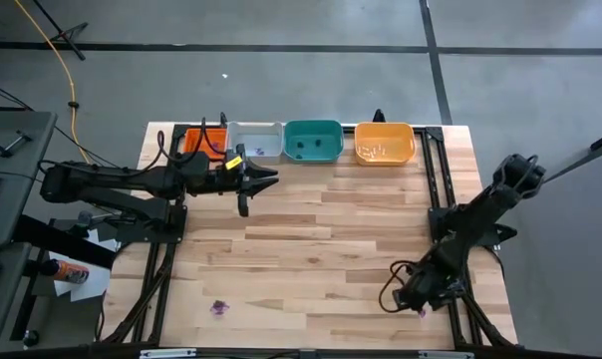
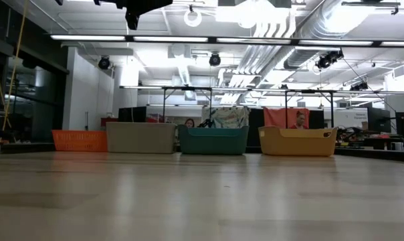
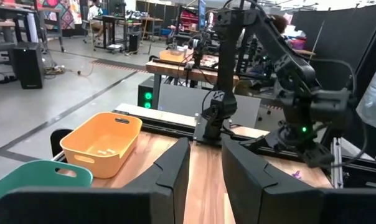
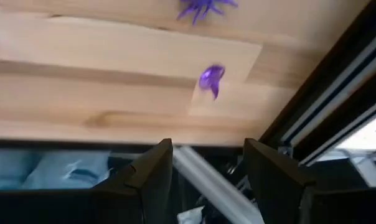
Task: Sort Halloween decoration
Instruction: Put the violet witch hat into the gray bin
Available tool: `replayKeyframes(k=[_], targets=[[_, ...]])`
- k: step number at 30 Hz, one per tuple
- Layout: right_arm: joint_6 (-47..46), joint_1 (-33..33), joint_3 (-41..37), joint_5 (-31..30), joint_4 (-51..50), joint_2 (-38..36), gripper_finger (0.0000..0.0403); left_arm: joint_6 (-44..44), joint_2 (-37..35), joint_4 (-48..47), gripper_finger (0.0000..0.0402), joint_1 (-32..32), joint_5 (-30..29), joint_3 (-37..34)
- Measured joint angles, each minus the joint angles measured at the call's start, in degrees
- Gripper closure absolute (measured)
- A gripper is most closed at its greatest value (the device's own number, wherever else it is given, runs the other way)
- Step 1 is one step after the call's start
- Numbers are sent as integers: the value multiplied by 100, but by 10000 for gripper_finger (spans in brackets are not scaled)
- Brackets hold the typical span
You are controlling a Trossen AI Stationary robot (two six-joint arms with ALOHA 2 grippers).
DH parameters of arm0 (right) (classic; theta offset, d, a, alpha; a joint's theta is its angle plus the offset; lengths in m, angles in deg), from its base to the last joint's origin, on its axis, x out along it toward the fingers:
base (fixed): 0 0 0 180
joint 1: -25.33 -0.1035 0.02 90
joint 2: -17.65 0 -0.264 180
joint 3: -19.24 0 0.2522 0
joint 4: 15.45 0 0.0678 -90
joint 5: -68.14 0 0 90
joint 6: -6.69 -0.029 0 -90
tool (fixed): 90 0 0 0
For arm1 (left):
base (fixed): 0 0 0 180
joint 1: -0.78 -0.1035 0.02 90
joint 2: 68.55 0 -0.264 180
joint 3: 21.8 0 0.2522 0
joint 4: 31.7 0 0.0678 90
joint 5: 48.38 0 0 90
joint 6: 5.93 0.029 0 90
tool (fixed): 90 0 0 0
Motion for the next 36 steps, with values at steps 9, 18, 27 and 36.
replayKeyframes(k=[9,18,27,36], targets=[[356,0,-2,-12,318,745,210,2,0,4,319,0,0,0],[354,-112,-2,220,319,1160,210,2,0,7,319,0,-2,0],[355,-160,-2,272,424,1382,210,-4,0,9,319,0,-22,0],[353,-166,-2,274,421,1382,293,-4,0,9,319,0,-22,0]])
